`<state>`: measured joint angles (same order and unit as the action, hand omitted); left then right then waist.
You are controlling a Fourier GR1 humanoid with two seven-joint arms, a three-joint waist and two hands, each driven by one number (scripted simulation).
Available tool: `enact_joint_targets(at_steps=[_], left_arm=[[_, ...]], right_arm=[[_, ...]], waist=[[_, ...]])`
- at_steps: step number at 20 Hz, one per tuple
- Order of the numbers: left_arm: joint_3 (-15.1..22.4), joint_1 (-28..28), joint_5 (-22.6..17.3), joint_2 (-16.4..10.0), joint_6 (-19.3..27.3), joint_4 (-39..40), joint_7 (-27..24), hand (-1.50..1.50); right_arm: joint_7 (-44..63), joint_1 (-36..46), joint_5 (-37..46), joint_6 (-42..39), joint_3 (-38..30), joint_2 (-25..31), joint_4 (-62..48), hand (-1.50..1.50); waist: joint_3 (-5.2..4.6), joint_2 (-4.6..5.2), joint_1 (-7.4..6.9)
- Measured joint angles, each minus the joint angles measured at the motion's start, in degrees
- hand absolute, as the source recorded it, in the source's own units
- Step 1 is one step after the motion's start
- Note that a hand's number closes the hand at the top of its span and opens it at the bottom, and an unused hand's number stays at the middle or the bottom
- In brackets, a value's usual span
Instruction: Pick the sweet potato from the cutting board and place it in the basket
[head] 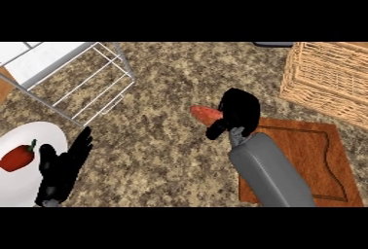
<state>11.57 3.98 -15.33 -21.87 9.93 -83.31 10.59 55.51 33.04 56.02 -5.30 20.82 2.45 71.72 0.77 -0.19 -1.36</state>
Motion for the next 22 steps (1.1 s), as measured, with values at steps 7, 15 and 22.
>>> enact_joint_targets(at_steps=[7,15,22], left_arm=[[-0.45,1.53,0.03,-0.17,0.01,-1.15,-0.26,0.0],[-1.95,2.23,-0.7,-0.42,-1.16,-0.9,-0.19,0.0],[-2.17,2.16,0.05,0.16,-1.05,-1.24,0.41,0.0]], right_arm=[[-1.84,6.42,-0.21,16.38,-8.41,-1.23,10.55,1.5],[2.59,14.85,2.46,15.14,-17.4,3.6,18.2,1.5],[3.79,21.38,1.47,10.45,-26.15,10.31,19.25,1.5]], waist=[[-0.04,-0.31,0.98],[-0.12,-0.47,1.65],[-0.15,-0.39,1.54]])
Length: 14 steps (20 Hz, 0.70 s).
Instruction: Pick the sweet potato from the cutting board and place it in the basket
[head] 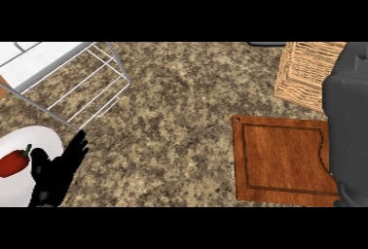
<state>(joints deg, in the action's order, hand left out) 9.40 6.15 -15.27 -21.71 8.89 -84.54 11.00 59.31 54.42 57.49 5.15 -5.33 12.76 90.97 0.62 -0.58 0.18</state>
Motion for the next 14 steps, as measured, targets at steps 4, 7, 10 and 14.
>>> enact_joint_targets(at_steps=[4,7,10,14], left_arm=[[0.09,-0.67,0.42,0.37,-0.23,0.29,0.95,0.0],[-0.45,-0.86,0.34,0.29,-0.91,0.49,0.82,0.0],[-0.08,-1.21,1.26,1.01,-0.27,0.39,1.35,0.0],[-0.34,-1.11,1.75,1.36,-0.76,0.7,0.13,0.0]], right_arm=[[-1.09,2.31,-2.36,-2.19,-4.64,4.17,-3.09,1.5],[-2.61,3.21,-4.09,-2.56,-7.64,7.01,-7.21,1.5],[-4.54,3.42,-4.39,-2.25,-9.01,9.05,-11.7,1.5],[-9.26,3.72,-6.06,-1.52,-11.44,12.34,-18.02,1.5]], waist=[[0.03,0.1,-0.15],[0.06,0.2,-0.46],[0.08,0.28,-0.66],[0.09,0.37,-0.93]])
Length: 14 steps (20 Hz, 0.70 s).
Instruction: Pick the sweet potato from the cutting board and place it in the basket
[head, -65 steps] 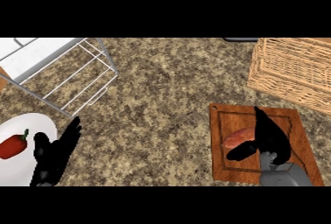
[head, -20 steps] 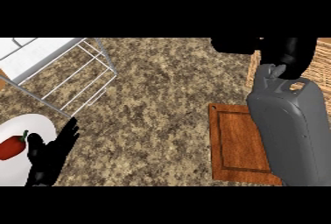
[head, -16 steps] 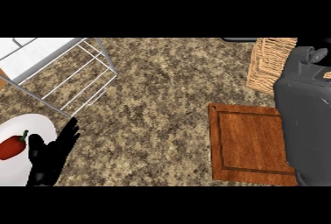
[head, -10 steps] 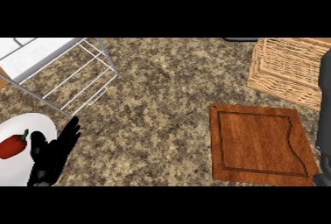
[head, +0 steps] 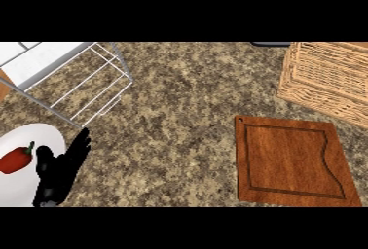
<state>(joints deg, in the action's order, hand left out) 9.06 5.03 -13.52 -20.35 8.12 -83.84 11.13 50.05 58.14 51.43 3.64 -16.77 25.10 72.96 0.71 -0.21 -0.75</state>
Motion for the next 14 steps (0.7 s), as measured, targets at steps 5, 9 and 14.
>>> enact_joint_targets(at_steps=[5,9,14], left_arm=[[-0.28,-0.05,0.36,0.44,-0.12,-0.34,0.56,0.0],[-0.06,-0.04,1.24,0.95,0.18,-0.53,0.61,0.0],[-0.82,0.07,1.08,1.01,-0.95,0.22,-0.45,0.0]], right_arm=[[-5.86,-1.41,-2.48,3.47,-2.58,1.04,-5.78,1.5],[-10.29,-2.28,-5.73,7.85,-6.02,0.72,-10.32,1.5],[-17.3,-4.37,-10.99,11.32,-10.76,1.71,-14.93,1.5]], waist=[[0.02,0.0,-0.15],[0.0,0.08,-0.18],[0.04,0.1,-0.13]])
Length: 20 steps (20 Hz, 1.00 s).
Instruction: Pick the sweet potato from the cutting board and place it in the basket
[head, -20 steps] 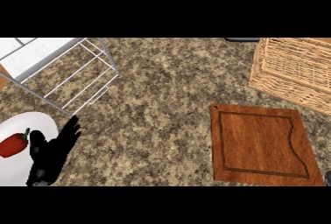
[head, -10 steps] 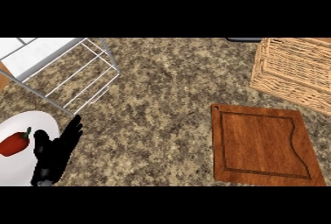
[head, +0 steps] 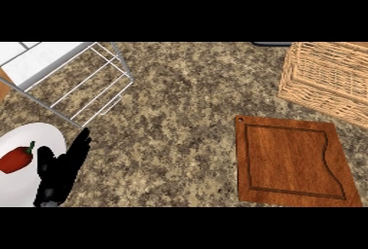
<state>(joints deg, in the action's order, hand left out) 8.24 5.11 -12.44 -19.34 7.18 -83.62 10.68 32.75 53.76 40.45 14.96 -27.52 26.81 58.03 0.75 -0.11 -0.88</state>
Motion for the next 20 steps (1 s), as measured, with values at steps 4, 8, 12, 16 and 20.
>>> enact_joint_targets(at_steps=[4,8,12,16,20], left_arm=[[-0.45,-0.07,-0.01,-0.2,-0.56,-0.33,0.72,0.0],[-0.31,0.55,0.75,0.13,-0.36,-1.08,0.11,0.0],[-0.02,0.29,1.43,0.92,0.31,-1.04,0.91,0.0],[-0.44,0.55,1.36,0.84,-0.17,-1.39,1.39,0.0],[-0.85,0.77,1.56,1.0,-0.67,-0.96,1.06,0.0]], right_arm=[[-5.3,-0.97,-2.53,2.08,-1.88,0.47,-4.52,1.5],[-6.61,-3.09,-1.12,4.21,-2.39,2.7,-8.62,1.5],[-6.48,-4.74,2.32,4.77,-0.32,4.3,-12.05,-1.5],[-8.83,-5.58,2.92,2.45,0.6,7.46,-13.96,-1.5],[-11.84,-6.97,1.81,1.99,0.25,9.13,-13.98,-1.5]], waist=[[0.04,-0.07,-0.12],[-0.1,0.04,-0.18],[-0.09,-0.02,0.0],[-0.08,-0.16,0.16],[-0.09,-0.3,0.43]])
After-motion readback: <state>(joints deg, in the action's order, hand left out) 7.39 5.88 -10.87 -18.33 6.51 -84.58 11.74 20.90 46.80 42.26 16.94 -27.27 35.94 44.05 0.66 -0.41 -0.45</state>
